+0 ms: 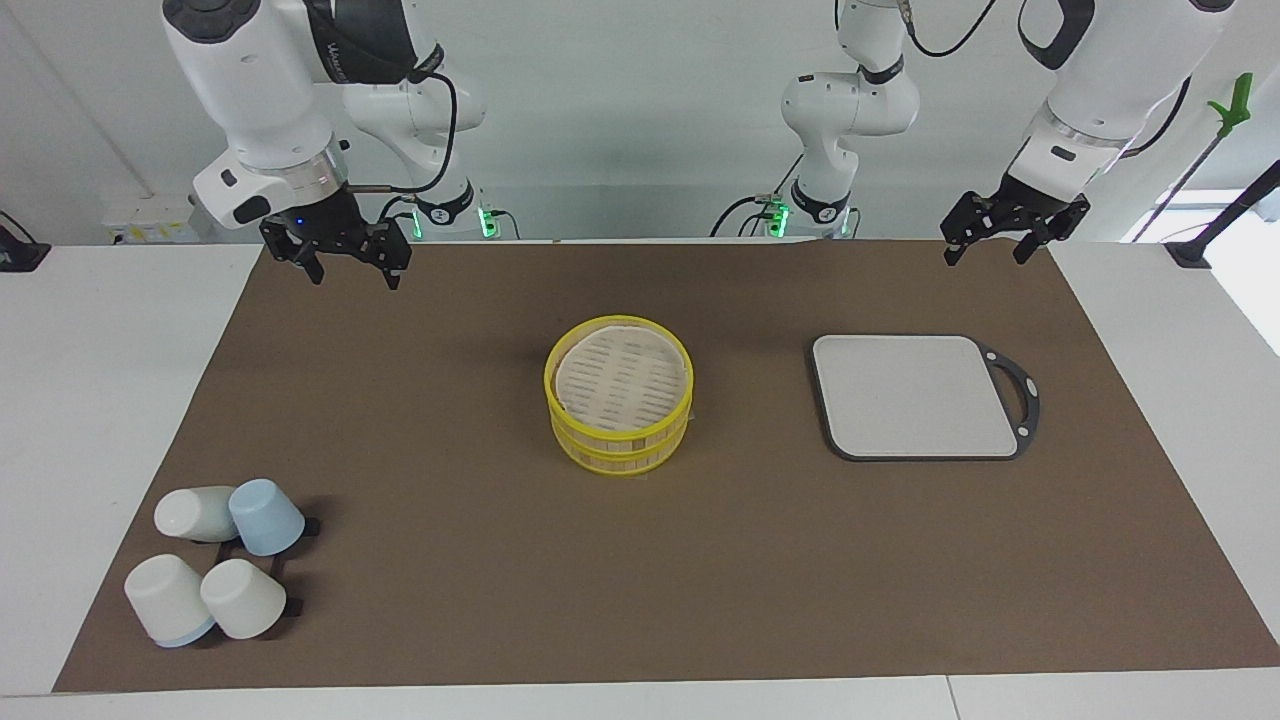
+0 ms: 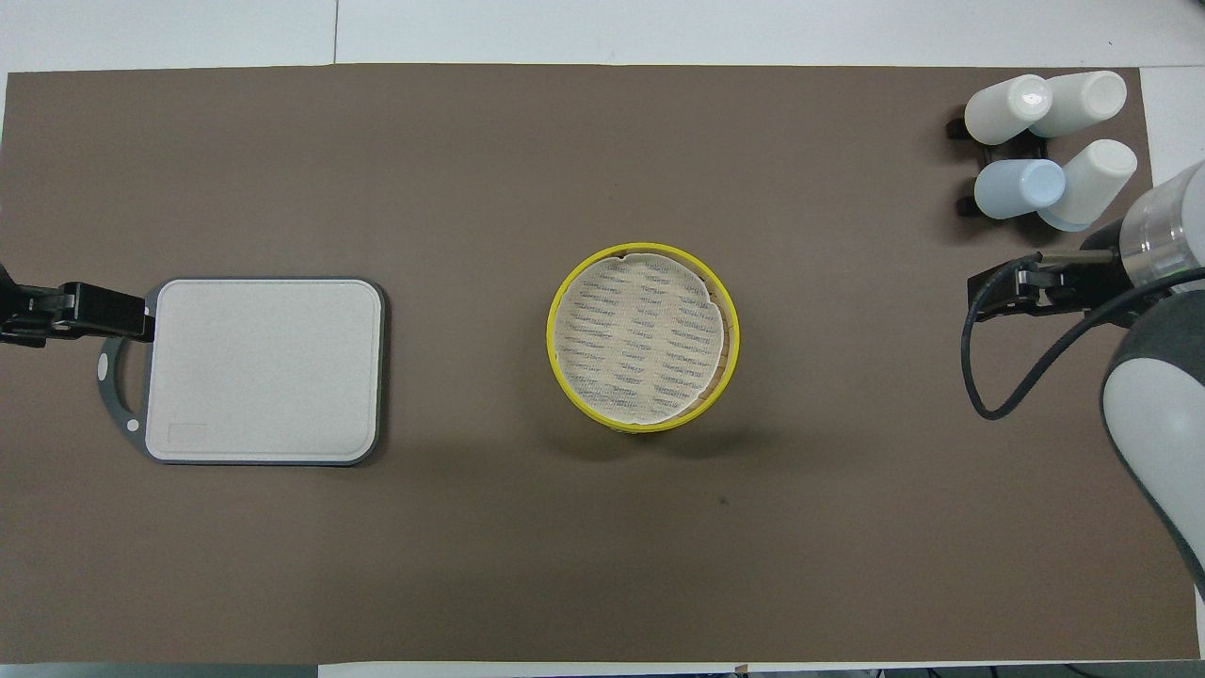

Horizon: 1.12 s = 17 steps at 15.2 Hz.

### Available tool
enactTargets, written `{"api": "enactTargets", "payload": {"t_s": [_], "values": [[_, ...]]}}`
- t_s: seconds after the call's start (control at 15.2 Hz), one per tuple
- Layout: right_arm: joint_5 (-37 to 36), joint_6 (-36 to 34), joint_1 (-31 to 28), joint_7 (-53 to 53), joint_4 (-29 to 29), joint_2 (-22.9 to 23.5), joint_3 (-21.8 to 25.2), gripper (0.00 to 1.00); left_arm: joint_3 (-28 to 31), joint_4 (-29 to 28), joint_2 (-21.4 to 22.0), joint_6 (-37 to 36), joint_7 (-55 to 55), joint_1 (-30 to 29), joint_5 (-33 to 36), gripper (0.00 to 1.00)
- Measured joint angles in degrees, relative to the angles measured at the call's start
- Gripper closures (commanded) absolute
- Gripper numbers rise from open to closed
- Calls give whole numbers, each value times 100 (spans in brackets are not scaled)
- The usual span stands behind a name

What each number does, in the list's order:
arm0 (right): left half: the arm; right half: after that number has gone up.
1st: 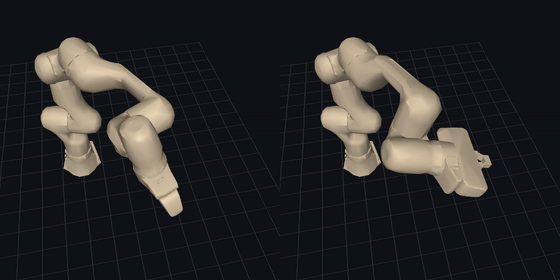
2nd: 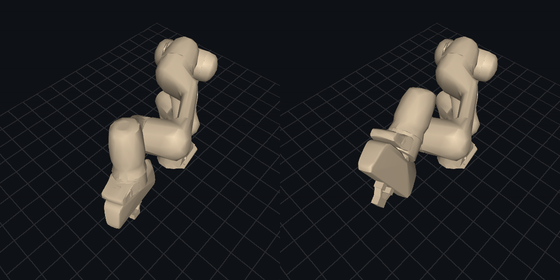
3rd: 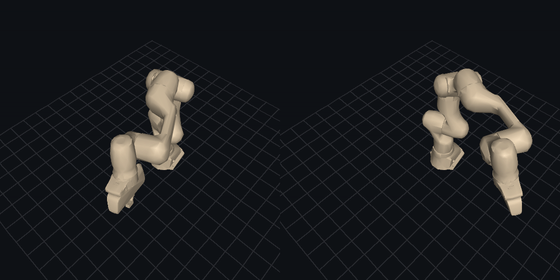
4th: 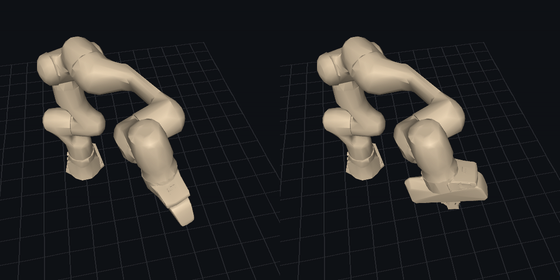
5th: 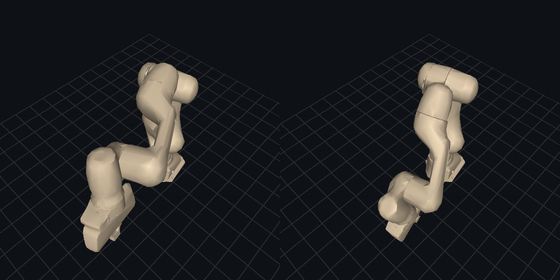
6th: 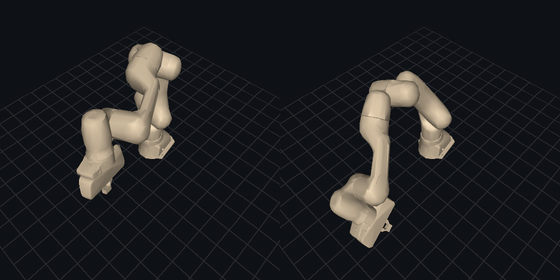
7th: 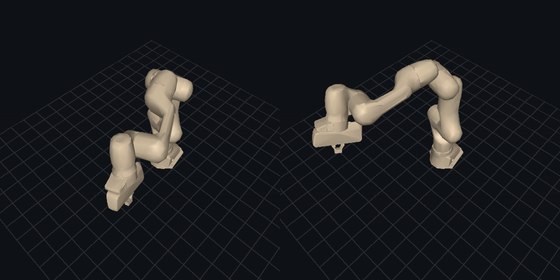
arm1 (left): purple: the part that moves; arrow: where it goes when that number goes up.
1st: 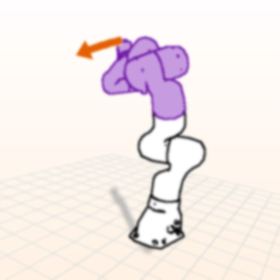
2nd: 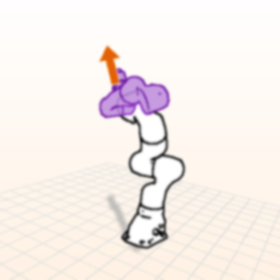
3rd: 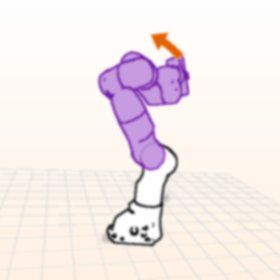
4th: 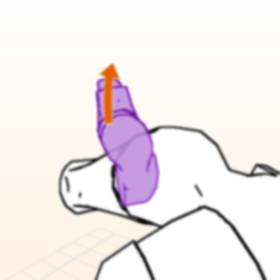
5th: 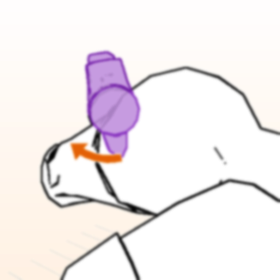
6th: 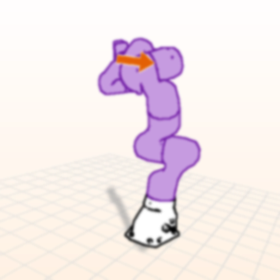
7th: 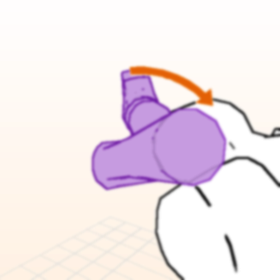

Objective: Place bun in steamer

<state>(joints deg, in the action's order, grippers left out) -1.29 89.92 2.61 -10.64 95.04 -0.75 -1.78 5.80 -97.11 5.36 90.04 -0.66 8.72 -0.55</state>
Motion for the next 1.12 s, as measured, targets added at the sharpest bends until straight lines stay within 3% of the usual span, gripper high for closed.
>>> {"api": "enactTargets", "payload": {"t_s": [0.46, 1.12], "values": [[25, 0, -300, 16, -71, 41, -36, 0, 0, 0, 0, 2, 0, 0, 0, 0], [36, 0, -273, 18, -85, 41, -89, 0, -9, 0, 0, 5, 0, 1, 0, 0]]}}
